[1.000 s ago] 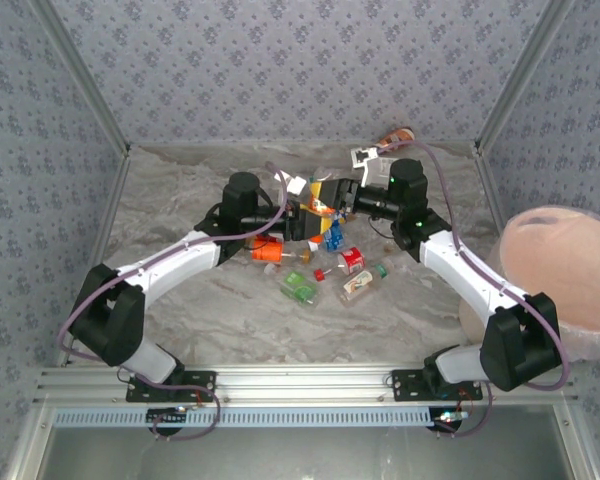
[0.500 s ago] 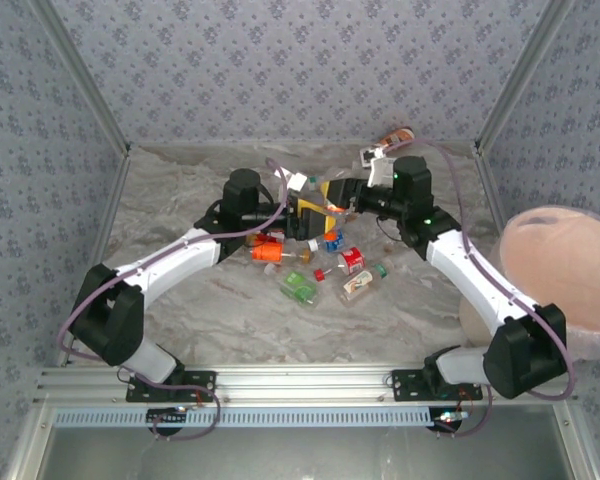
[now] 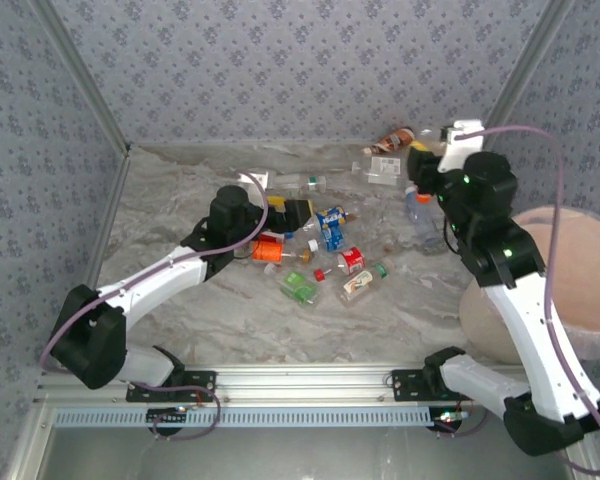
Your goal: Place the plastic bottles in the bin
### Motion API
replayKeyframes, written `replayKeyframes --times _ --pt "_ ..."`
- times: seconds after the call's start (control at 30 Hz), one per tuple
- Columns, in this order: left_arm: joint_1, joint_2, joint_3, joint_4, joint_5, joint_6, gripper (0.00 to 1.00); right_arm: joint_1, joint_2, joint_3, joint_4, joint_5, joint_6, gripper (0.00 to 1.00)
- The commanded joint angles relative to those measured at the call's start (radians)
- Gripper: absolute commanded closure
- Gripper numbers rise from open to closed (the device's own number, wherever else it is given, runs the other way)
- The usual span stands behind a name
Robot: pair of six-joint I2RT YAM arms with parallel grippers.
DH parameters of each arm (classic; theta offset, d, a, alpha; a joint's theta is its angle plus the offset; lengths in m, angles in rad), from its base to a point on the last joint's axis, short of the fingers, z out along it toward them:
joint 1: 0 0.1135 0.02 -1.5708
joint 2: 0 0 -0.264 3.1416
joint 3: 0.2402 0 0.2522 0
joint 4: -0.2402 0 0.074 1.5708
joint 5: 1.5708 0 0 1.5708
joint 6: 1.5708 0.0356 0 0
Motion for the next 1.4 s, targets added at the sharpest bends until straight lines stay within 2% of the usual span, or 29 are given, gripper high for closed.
replayKeyframes --times 0.0,0.07,0.17,0.3,0.53,0.87,0.97,1.37 --pt "0.013 -0.031 -0.066 0.087 -0.188 -0.067 0.02 0.001 -0.072 0.013 -0.113 0.303 -0.141 0.61" --pt "0.013 -0.023 -0.105 0.172 -0.185 -0.072 0.02 0.0 -0.107 0.007 -0.139 0.406 -0.16 0.61" --pt "0.013 -0.008 -0.112 0.194 -0.174 -0.082 0.02 -0.011 -0.155 -0.04 -0.134 0.558 -0.187 0.63" --pt "0.012 0.017 -0.086 0.173 -0.13 -0.079 0.02 -0.092 -0.214 -0.148 -0.096 0.612 -0.188 0.63" --pt "0.015 0.061 -0.03 0.13 -0.082 -0.085 0.02 -0.409 -0.202 -0.235 -0.127 0.438 -0.044 0.61" --pt "0.019 0.077 0.016 0.058 -0.068 -0.082 0.02 -0.677 -0.179 -0.371 -0.094 0.27 0.069 0.6" --pt "0.019 0.087 0.024 0.046 -0.069 -0.084 0.02 -0.708 -0.158 -0.391 -0.083 0.202 0.1 0.6" --pt "0.02 0.128 0.04 0.058 -0.056 -0.125 0.02 -0.713 -0.091 -0.418 0.034 0.057 0.118 0.57"
